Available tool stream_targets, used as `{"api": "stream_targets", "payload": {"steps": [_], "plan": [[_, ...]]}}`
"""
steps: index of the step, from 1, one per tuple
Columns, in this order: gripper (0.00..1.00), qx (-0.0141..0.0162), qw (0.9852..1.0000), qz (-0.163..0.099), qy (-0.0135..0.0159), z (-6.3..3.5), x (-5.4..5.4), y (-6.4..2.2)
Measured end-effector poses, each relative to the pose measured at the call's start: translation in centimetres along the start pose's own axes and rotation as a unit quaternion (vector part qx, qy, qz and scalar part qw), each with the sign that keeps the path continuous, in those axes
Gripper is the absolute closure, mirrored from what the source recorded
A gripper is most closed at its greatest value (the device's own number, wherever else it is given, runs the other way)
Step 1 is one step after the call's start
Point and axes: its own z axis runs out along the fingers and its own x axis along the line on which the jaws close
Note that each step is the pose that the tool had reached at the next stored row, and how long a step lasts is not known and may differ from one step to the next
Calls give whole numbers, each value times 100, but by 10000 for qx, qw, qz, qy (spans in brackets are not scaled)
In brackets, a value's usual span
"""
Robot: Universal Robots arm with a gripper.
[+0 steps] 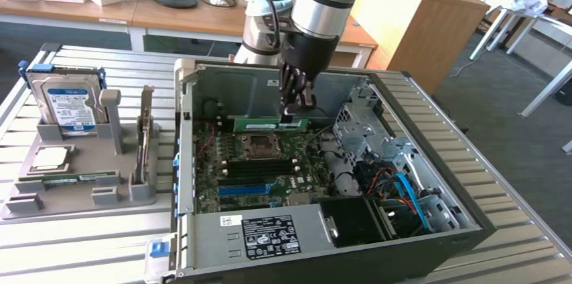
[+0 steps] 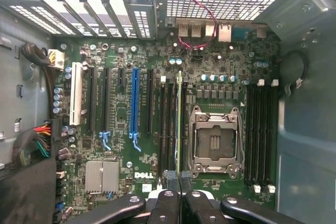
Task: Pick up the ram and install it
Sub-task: 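Insert the ram into the slot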
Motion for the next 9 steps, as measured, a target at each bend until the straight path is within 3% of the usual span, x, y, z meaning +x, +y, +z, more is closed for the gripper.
{"api": "stream_targets", "payload": {"steps": [9], "plan": [[89,0,10000,12,-1,112,2,-3]]}}
